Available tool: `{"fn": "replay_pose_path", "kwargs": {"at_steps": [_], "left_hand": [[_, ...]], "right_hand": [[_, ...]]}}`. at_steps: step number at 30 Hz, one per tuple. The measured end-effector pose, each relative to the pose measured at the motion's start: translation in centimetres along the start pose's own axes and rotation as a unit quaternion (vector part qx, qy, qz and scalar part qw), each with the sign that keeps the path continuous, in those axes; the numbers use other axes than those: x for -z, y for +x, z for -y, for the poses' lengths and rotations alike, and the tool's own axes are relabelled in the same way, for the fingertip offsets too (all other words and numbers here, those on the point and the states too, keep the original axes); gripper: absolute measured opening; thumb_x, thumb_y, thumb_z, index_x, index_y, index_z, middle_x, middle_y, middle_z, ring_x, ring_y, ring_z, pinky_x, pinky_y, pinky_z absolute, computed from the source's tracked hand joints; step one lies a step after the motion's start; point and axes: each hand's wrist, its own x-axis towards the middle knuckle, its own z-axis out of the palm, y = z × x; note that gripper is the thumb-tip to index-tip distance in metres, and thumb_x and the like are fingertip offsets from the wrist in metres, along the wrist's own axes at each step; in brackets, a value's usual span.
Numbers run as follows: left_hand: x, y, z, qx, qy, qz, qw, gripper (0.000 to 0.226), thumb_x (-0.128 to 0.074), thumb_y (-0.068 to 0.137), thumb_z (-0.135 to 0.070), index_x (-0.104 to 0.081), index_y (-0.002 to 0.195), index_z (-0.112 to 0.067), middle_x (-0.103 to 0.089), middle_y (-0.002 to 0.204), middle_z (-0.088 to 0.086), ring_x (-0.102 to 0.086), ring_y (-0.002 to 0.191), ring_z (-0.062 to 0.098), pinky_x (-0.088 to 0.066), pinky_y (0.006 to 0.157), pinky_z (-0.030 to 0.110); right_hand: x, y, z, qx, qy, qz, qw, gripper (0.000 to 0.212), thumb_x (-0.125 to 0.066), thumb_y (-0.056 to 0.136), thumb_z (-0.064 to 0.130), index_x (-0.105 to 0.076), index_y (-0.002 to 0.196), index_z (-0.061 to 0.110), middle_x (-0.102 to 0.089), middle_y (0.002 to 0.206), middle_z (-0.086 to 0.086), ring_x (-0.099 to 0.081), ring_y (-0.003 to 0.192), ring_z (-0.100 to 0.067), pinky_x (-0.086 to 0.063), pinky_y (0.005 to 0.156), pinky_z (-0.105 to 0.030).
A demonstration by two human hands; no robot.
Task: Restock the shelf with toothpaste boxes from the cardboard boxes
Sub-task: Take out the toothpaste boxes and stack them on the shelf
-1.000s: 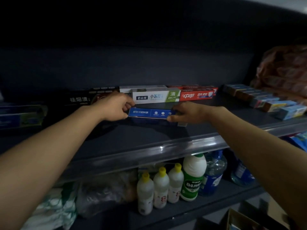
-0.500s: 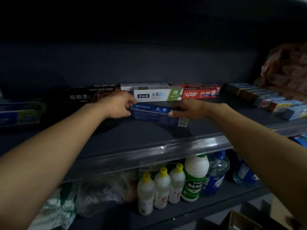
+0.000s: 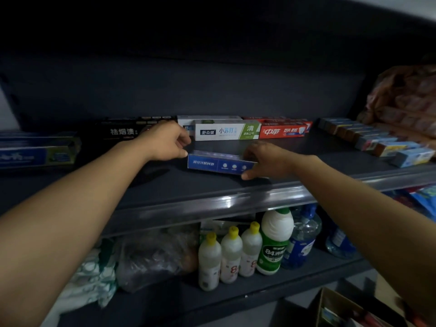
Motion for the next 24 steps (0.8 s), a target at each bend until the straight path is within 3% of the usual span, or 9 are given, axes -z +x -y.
{"fn": "replay_pose_path", "kwargs": {"at_steps": [4,11,17,24], "left_hand": [[0.1,-0.5,0.1,0.001,-0.009,0.003,1.0,0.038,-0.077,0.079,-0.012,-0.067,0.115,-0.009,-0.071,0.108,0.004,-0.067,0.097,0.016,-0.052,0.092,0.031],[0.4,0.0,1.7,0.005,-0.008,0.045,0.999,0.047,-0.077,0.077,-0.009,-0.063,0.122,-0.008,-0.068,0.114,0.006,-0.065,0.101,0.018,-0.051,0.095,0.035],[1.5,-0.9,2.4,0.003,-0.079,0.084,0.993,0.05,-0.074,0.077,0.004,-0.059,0.125,-0.001,-0.066,0.115,0.012,-0.064,0.101,0.02,-0.051,0.085,0.026],[6.3,-5.2,5.2,0.032,-0.116,0.073,0.99,0.05,-0.073,0.077,0.007,-0.059,0.124,-0.003,-0.069,0.111,0.012,-0.066,0.1,0.022,-0.052,0.092,0.033]], "right_hand": [[-0.5,-0.6,0.5,0.015,-0.054,-0.02,0.998,0.065,-0.072,0.077,0.049,-0.05,0.125,0.013,-0.044,0.123,-0.007,-0.042,0.113,-0.022,-0.035,0.091,-0.033],[-0.2,-0.5,0.7,0.073,-0.112,-0.123,0.983,0.066,-0.07,0.079,0.047,-0.041,0.13,0.016,-0.04,0.133,-0.007,-0.037,0.122,-0.023,-0.026,0.104,-0.041],[1.1,-0.4,3.1,0.137,-0.186,-0.227,0.946,0.052,-0.075,0.077,0.036,-0.052,0.113,0.006,-0.051,0.115,-0.016,-0.049,0.105,-0.031,-0.037,0.086,-0.041],[2.1,1.0,8.3,0.126,-0.212,-0.255,0.935,0.053,-0.077,0.073,0.038,-0.051,0.108,0.01,-0.063,0.106,-0.013,-0.059,0.097,-0.034,-0.041,0.081,-0.041]]}}
